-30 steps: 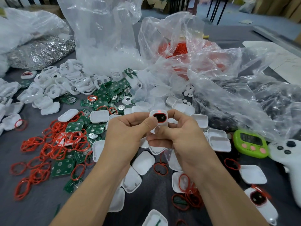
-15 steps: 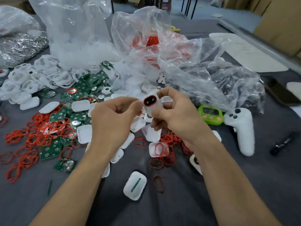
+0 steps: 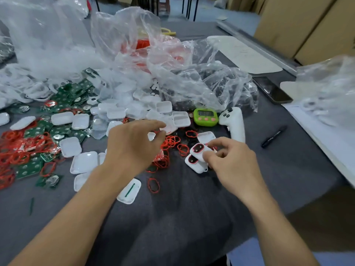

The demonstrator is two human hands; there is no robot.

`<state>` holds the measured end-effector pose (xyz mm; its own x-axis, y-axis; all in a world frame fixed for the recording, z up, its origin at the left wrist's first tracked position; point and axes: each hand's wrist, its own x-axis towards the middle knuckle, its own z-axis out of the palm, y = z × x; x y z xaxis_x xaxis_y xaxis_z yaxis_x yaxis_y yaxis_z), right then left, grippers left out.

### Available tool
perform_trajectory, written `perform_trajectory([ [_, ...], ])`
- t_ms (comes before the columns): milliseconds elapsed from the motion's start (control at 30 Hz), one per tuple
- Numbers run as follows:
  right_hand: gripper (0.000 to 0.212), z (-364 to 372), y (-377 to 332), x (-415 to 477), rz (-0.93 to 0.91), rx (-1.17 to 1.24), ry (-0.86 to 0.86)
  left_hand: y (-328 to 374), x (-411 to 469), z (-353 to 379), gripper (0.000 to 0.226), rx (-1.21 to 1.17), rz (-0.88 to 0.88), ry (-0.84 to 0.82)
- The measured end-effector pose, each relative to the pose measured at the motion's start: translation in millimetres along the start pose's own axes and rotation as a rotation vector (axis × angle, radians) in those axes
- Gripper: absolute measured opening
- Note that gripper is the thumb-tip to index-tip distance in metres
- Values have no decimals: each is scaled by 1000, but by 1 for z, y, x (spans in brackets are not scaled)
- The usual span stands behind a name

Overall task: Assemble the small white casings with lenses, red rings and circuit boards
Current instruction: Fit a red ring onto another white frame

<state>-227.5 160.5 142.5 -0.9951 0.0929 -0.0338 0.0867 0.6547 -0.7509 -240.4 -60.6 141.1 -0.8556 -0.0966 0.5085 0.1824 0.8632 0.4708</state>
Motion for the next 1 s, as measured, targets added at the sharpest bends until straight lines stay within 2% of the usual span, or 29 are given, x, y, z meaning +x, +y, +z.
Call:
perform_trajectory([
  [67, 6, 1, -1, 0, -30, -36, 86, -7, 3, 0, 23, -6, -65, -39],
  [167, 11, 4, -14, 12, -121, -83, 194, -20, 10, 0, 62, 11, -147, -165],
  [233, 18, 14, -33, 30, -229, -97, 202, -28, 13, 4, 78, -38, -192, -229],
  [267, 20, 22, -45, 41, -276, -114, 178, -33, 15, 6, 78, -55, -222, -241],
  [333, 25, 43, -67, 66, -326, -178, 61, -46, 18, 10, 63, -10, -233, -266],
  [400, 29, 64, -85, 90, -352, -302, -96, -59, 20, 13, 42, 82, -157, -305],
  [467, 21, 82, -96, 107, -379, -428, -222, -68, 20, 14, 27, 123, -87, -312],
  [533, 17, 92, -102, 116, -378, -414, -269, -71, 21, 15, 15, 94, -71, -250],
  [600, 23, 96, -105, 124, -375, -392, -258, -72, 25, 15, 12, 64, -104, -196],
  [700, 29, 100, -111, 132, -389, -436, -240, -75, 32, 15, 45, 7, -246, -145],
  [767, 35, 105, -116, 131, -421, -460, -155, -78, 34, 11, 68, -129, -361, -109],
  [833, 41, 114, -120, 127, -476, -402, -74, -78, 37, 3, 77, -238, -418, -18],
  [933, 48, 130, -124, 115, -465, -146, -161, -82, 41, -8, 88, -378, -474, 142],
  [1000, 44, 140, -125, 107, -487, -65, -214, -85, 44, -13, 88, -546, -555, 218],
])
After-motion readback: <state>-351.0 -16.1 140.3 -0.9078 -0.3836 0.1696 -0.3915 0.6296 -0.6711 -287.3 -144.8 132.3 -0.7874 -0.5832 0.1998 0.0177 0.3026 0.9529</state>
